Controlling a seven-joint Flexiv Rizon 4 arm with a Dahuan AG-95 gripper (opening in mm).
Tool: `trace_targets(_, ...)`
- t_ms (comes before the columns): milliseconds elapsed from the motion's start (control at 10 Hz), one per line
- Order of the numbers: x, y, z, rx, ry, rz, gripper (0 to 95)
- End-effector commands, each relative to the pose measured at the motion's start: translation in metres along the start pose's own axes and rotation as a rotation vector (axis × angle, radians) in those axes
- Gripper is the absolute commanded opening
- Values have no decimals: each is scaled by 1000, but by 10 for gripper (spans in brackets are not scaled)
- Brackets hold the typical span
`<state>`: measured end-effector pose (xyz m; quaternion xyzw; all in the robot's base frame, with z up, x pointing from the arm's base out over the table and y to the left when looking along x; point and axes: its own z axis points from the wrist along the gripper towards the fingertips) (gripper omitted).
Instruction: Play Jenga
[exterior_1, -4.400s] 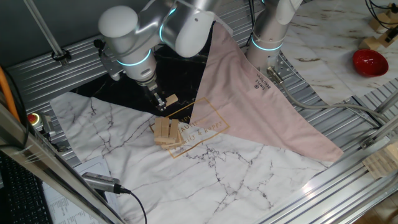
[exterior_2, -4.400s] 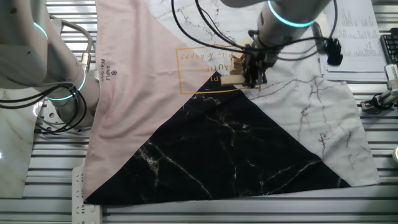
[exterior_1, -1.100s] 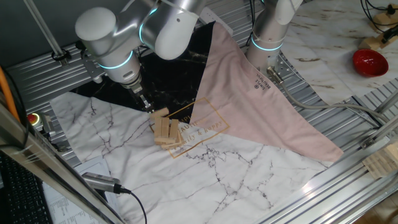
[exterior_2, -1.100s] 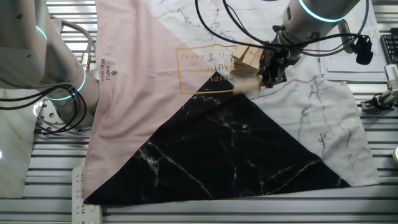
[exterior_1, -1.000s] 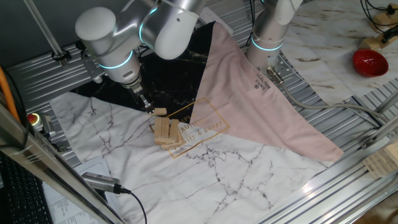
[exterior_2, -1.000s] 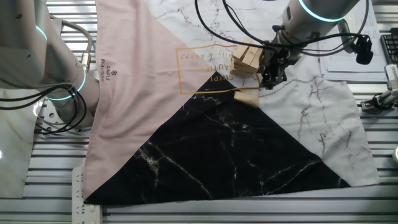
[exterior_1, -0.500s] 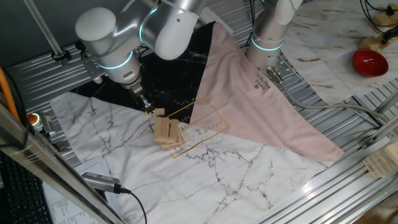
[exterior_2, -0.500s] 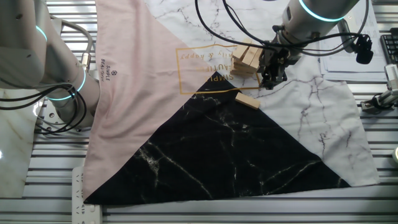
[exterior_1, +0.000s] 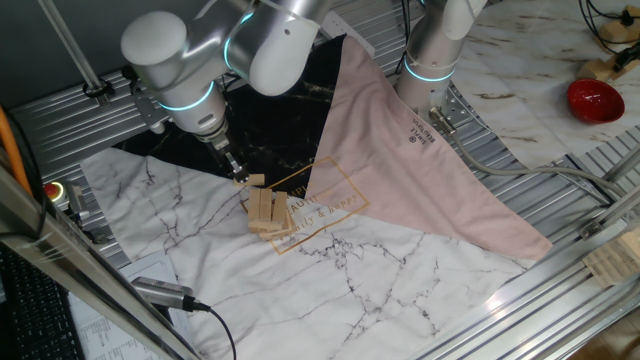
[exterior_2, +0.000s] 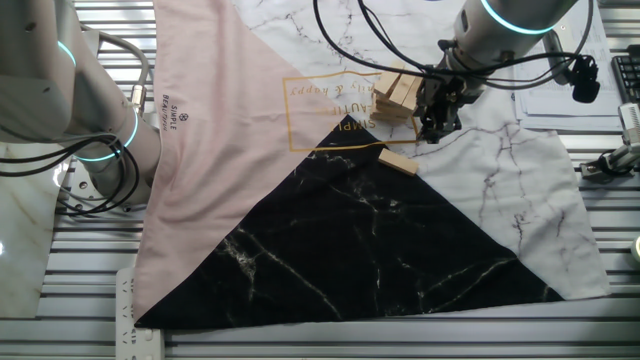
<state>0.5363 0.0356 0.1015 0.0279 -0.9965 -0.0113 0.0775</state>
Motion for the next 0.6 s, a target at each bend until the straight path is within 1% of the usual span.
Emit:
trace_targets(100, 0, 0, 0, 1, 8, 47, 0)
trace_targets(300, 0, 0, 0, 0, 13, 58, 0)
trace_targets(600, -1, 1, 0, 0, 19, 46, 0)
